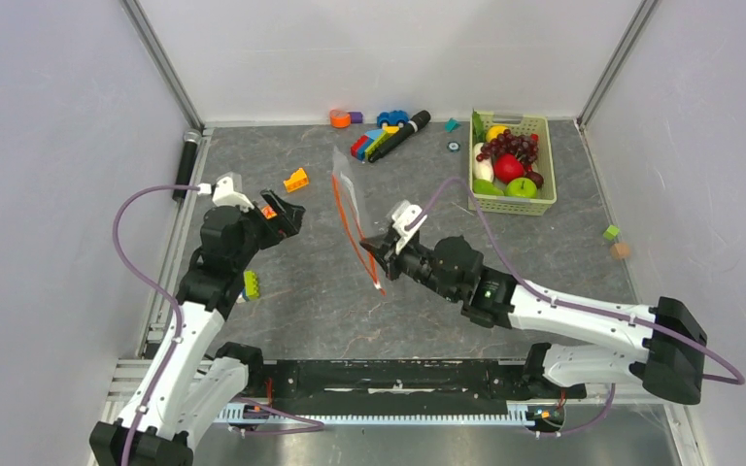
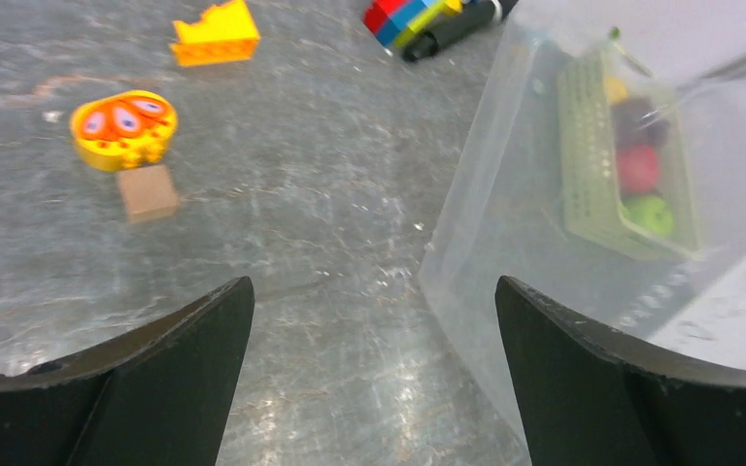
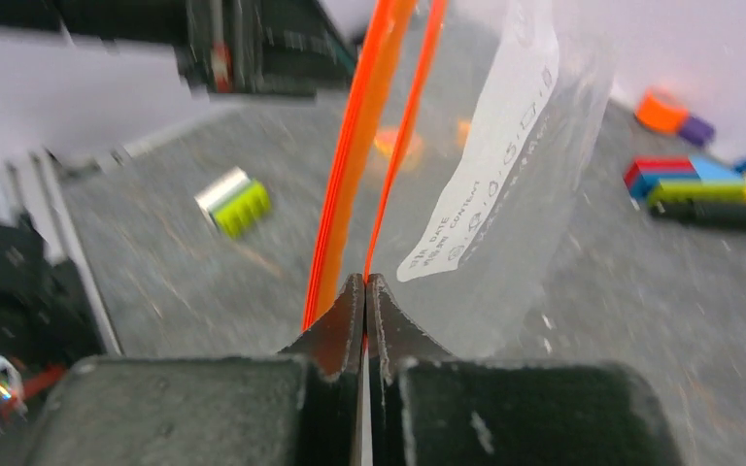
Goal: Place the food in the zip-top bag and seal the zipper
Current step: Open the zipper of the food storage bag at the center of the board.
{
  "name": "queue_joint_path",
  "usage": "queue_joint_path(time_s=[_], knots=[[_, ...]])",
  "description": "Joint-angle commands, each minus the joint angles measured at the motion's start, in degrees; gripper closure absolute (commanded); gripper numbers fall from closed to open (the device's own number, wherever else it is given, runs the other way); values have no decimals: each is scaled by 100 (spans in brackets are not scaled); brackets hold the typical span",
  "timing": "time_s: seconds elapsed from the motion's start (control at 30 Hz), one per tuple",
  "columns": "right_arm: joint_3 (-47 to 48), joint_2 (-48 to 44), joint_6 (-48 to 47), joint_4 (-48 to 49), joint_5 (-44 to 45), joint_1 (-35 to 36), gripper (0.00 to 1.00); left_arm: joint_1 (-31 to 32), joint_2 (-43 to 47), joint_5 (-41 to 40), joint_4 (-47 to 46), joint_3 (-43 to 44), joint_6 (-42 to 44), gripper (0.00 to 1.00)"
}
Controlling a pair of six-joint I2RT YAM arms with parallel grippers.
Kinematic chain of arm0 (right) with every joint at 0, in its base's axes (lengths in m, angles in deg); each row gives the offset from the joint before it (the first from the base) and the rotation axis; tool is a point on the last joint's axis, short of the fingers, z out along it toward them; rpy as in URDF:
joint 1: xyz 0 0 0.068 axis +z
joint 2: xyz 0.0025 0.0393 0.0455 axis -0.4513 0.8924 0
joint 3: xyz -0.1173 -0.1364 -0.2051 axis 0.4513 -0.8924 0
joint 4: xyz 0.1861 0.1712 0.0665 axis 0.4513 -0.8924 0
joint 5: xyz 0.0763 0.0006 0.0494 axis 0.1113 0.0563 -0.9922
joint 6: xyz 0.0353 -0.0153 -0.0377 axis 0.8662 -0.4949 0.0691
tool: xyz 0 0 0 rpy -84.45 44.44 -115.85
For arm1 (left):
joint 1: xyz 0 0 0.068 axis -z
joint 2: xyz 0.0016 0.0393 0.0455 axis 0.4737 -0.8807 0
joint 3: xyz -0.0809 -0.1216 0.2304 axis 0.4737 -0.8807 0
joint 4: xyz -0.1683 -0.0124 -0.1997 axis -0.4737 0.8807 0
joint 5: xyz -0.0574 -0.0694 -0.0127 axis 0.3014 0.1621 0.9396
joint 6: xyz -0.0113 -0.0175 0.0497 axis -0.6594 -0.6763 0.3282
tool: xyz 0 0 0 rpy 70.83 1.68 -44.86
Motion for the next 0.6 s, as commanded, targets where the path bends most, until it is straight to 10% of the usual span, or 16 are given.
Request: queue_joint_path(time_s=[0.0,0.23,0.57], knots=[[420,355,589,1721,-1193,-332,100,-17,488,-1031,346,46,-50,0],[-176,412,2432,3500,-1712,-1126,100,-17,966,-1430,272,-177,-186,0],[-1862,92,3553,3013,-747,-1902,100,-21,310,94,-373,-202,-284,0]])
